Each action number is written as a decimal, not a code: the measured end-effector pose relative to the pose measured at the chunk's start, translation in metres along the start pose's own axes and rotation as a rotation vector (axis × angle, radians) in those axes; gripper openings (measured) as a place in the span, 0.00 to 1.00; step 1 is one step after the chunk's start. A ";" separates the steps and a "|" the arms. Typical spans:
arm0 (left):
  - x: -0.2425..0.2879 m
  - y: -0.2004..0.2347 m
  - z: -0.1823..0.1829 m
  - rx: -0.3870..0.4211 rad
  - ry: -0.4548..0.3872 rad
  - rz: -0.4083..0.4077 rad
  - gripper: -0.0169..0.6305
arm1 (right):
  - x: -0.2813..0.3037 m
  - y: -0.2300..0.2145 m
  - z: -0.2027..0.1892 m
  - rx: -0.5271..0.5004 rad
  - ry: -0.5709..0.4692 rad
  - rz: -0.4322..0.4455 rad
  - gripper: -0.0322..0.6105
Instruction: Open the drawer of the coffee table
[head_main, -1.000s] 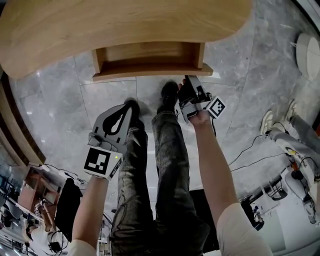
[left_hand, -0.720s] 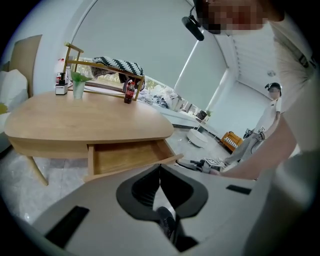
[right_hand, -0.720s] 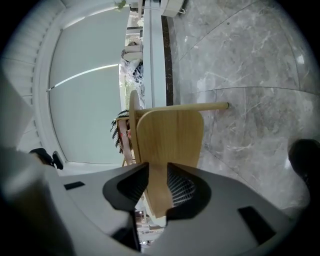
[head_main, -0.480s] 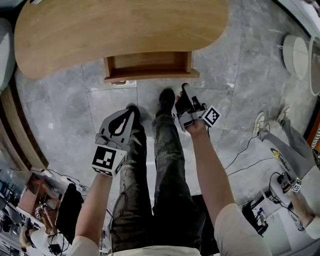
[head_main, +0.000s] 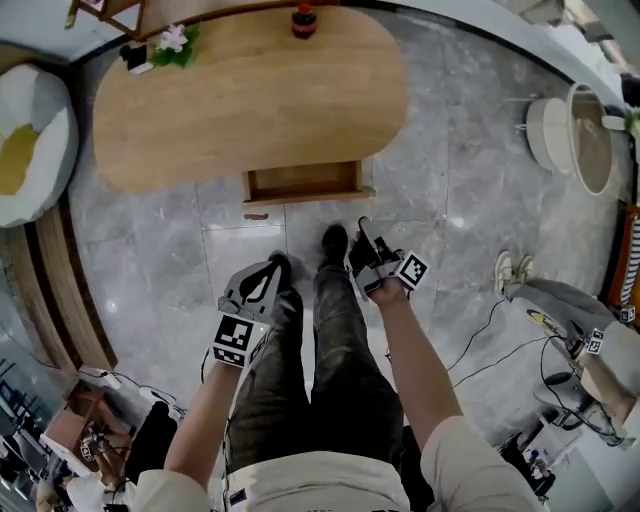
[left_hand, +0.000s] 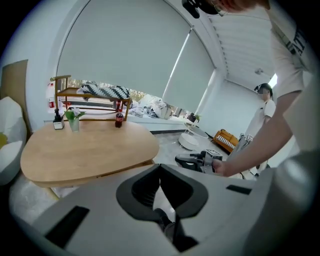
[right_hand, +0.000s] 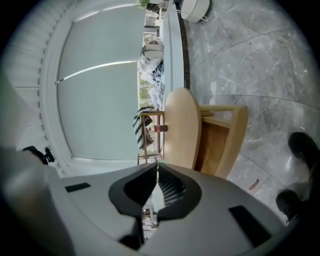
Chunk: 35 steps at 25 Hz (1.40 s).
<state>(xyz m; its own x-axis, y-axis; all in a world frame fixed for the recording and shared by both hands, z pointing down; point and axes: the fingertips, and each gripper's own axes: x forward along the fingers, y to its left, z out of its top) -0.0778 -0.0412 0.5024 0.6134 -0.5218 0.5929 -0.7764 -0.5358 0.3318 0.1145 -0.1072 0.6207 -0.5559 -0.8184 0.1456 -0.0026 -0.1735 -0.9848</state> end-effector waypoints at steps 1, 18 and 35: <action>-0.009 -0.002 0.010 0.008 -0.003 0.001 0.06 | -0.001 0.014 -0.002 -0.002 -0.005 0.006 0.09; -0.145 -0.053 0.099 0.052 -0.035 -0.062 0.06 | -0.071 0.210 -0.053 -0.091 -0.069 0.086 0.08; -0.224 -0.083 0.114 0.106 -0.108 -0.091 0.06 | -0.143 0.316 -0.102 -0.331 -0.056 0.140 0.08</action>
<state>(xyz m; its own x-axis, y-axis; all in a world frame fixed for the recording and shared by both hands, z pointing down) -0.1337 0.0444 0.2583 0.6972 -0.5331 0.4793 -0.7006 -0.6483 0.2980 0.1087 0.0110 0.2790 -0.5239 -0.8518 0.0036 -0.2037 0.1212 -0.9715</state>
